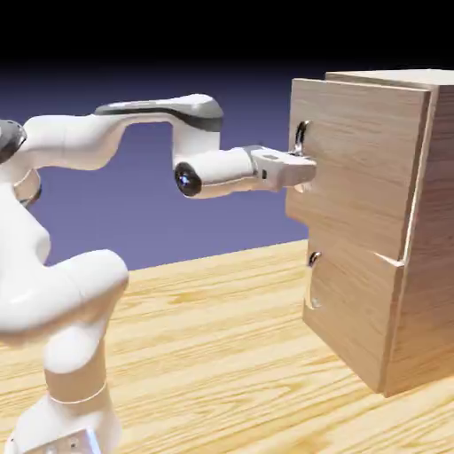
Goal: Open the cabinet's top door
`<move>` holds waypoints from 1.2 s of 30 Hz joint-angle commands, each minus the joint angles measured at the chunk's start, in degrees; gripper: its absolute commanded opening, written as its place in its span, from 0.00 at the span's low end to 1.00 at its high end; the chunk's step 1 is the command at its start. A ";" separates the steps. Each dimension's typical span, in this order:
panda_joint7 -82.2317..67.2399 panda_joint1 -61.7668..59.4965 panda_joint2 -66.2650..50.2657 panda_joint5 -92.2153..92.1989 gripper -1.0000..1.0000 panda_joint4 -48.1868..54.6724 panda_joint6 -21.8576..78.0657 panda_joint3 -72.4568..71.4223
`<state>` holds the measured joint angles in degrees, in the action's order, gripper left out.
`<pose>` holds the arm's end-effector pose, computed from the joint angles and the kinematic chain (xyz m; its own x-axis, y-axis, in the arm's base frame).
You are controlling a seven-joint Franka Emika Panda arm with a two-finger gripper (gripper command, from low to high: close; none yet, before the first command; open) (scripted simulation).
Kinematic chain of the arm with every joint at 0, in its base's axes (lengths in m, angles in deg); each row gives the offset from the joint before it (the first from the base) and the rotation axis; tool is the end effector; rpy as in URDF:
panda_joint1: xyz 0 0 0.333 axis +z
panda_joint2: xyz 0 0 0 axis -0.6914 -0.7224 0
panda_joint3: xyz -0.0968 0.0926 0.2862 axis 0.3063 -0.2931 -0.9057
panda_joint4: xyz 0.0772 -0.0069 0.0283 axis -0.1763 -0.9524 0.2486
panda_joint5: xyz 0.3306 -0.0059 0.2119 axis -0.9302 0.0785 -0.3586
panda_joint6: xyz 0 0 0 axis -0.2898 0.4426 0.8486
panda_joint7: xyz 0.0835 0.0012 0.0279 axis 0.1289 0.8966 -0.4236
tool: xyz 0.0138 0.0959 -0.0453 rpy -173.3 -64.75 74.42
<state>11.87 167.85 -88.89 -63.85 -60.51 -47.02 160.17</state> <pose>0.4015 0.0590 0.5062 0.2131 -0.6745 0.7069 0.2132 -0.6739 -0.7074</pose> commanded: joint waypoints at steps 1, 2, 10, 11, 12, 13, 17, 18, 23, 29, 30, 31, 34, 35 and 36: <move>-0.29 0.82 0.10 1.44 0.00 -1.50 2.44 1.70; -0.56 1.52 0.21 2.95 0.00 -2.90 4.93 3.41; -3.28 2.43 2.38 16.75 0.00 -10.24 24.87 16.92; -3.78 2.05 2.99 18.69 0.00 -10.66 27.36 18.57; -4.33 1.59 3.69 20.68 0.00 -10.97 29.85 20.19; -4.92 1.04 4.51 22.72 0.00 -11.16 32.34 21.80; -7.88 -1.80 9.07 31.48 0.00 -10.66 42.31 27.90; -8.78 -2.64 10.58 33.84 0.00 -10.18 44.80 29.33; -13.96 -6.84 20.18 46.15 0.00 -5.53 56.50 35.36; -19.58 -10.09 32.64 58.76 0.00 3.09 66.60 39.33; -20.39 -10.44 34.72 60.64 0.00 4.75 68.01 39.76; -21.16 -10.74 36.79 62.47 0.00 6.47 69.36 40.14; -23.21 -11.41 43.02 67.67 0.00 12.00 73.18 41.01; -23.81 -11.56 45.10 69.30 0.00 13.96 74.39 41.22; -24.36 -11.67 47.18 70.89 0.00 15.98 75.59 41.39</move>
<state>-12.52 156.18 -41.71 7.08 -44.53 28.62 201.56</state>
